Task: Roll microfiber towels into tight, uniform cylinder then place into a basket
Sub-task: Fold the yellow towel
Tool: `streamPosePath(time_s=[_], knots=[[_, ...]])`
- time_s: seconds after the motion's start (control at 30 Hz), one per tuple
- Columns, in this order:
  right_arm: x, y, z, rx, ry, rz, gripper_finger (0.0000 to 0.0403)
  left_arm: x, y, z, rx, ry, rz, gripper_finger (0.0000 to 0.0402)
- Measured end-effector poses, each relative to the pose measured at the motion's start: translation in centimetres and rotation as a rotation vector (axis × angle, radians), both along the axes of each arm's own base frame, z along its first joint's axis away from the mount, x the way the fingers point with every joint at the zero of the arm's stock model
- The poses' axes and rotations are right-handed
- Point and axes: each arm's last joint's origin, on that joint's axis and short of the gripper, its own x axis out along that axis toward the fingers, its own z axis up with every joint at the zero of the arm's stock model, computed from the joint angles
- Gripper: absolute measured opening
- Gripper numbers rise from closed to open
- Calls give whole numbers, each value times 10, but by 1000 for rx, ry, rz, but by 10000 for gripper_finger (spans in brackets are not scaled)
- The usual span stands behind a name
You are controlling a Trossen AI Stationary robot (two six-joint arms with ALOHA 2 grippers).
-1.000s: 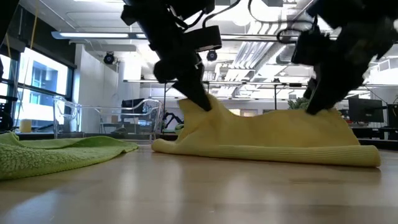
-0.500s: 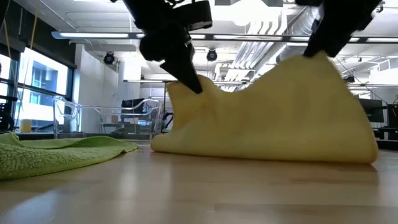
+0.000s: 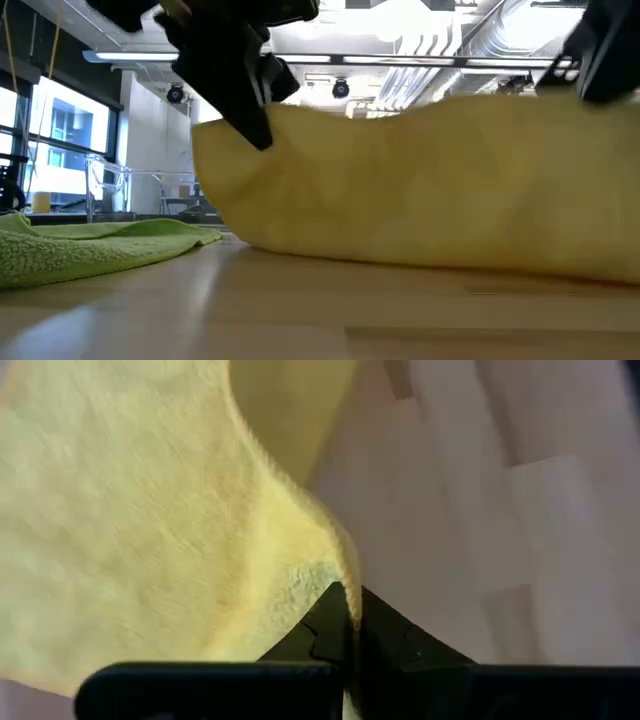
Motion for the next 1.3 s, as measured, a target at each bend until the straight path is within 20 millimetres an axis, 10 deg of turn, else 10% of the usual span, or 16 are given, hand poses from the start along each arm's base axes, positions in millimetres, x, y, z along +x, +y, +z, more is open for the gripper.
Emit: streamPosePath(time_s=[0.27, 0.7, 1.3], knots=[[-1, -15, -28, -174, 145, -188, 0, 8, 26, -2, 385, -56, 108, 1], [-7, -42, -32, -242, 294, -344, 0, 31, 80, -32, 342, -56, 188, 1], [-2, -68, -34, -248, 408, -431, 0, 39, 106, -39, 326, -97, 187, 1]])
